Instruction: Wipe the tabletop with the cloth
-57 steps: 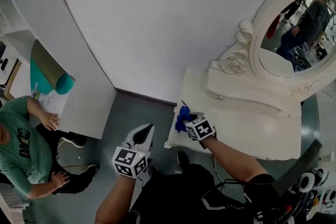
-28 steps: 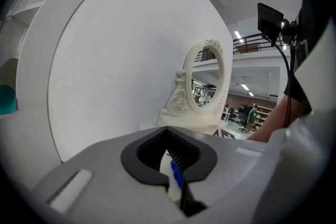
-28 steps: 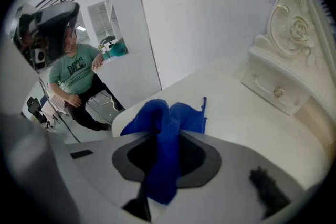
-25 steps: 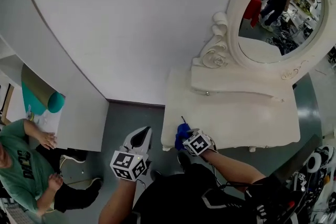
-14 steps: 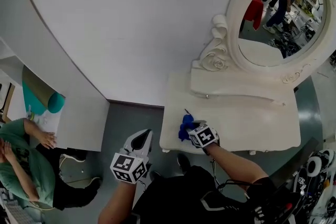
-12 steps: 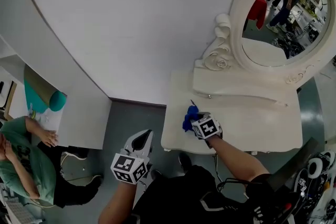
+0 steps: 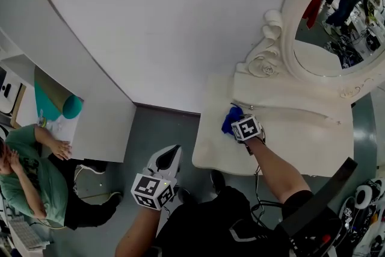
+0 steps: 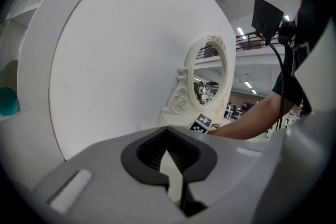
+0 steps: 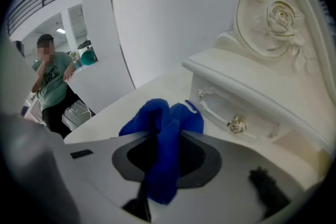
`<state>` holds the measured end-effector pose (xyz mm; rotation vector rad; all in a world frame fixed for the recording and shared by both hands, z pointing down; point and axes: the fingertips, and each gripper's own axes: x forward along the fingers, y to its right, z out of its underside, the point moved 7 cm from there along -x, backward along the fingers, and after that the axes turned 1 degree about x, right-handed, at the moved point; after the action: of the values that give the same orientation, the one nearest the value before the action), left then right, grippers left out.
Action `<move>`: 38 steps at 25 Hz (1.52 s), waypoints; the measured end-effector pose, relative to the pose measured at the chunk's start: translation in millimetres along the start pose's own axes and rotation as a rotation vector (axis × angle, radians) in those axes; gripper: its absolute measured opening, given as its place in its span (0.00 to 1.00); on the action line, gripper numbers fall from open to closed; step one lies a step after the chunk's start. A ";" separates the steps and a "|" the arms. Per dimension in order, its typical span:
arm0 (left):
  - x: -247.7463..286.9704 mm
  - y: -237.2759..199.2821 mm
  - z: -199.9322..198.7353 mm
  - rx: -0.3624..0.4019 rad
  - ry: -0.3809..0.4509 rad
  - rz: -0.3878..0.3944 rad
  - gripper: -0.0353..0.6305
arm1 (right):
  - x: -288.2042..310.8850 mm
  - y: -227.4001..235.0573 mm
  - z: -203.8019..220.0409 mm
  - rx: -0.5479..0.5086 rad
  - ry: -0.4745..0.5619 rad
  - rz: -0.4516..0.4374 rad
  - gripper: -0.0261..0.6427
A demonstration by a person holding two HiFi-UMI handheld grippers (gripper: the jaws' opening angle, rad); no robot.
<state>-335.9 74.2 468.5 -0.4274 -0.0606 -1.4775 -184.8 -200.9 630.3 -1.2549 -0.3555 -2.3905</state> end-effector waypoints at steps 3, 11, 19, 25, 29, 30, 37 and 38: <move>-0.4 -2.4 0.9 -0.009 0.005 0.008 0.06 | -8.4 -15.6 18.1 0.012 -0.026 -0.048 0.19; 6.1 2.9 -0.1 0.007 0.012 0.073 0.06 | -41.8 -70.7 72.3 -0.026 -0.045 -0.087 0.19; 17.4 18.6 3.9 0.018 -0.004 0.127 0.06 | -74.3 -118.1 118.4 -0.084 -0.070 -0.160 0.19; 18.8 26.3 1.5 0.027 0.000 0.129 0.06 | -80.8 -96.5 108.0 -0.034 -0.026 -0.183 0.19; 15.5 28.3 0.0 0.027 -0.008 0.101 0.06 | -73.5 -29.2 67.4 0.024 0.065 -0.056 0.19; 14.0 28.7 0.5 0.026 -0.013 0.093 0.06 | -69.1 -12.7 58.3 0.028 0.072 -0.023 0.19; 7.2 28.7 5.7 0.019 -0.041 0.049 0.06 | -35.5 59.2 32.5 0.050 0.023 0.091 0.19; 6.6 27.8 5.8 0.018 -0.039 0.046 0.06 | -32.5 60.7 33.4 0.053 0.015 0.090 0.19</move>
<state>-307.0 70.7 469.1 -0.4408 -0.0945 -1.4223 -115.6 -232.9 624.0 -1.2036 -0.3481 -2.2991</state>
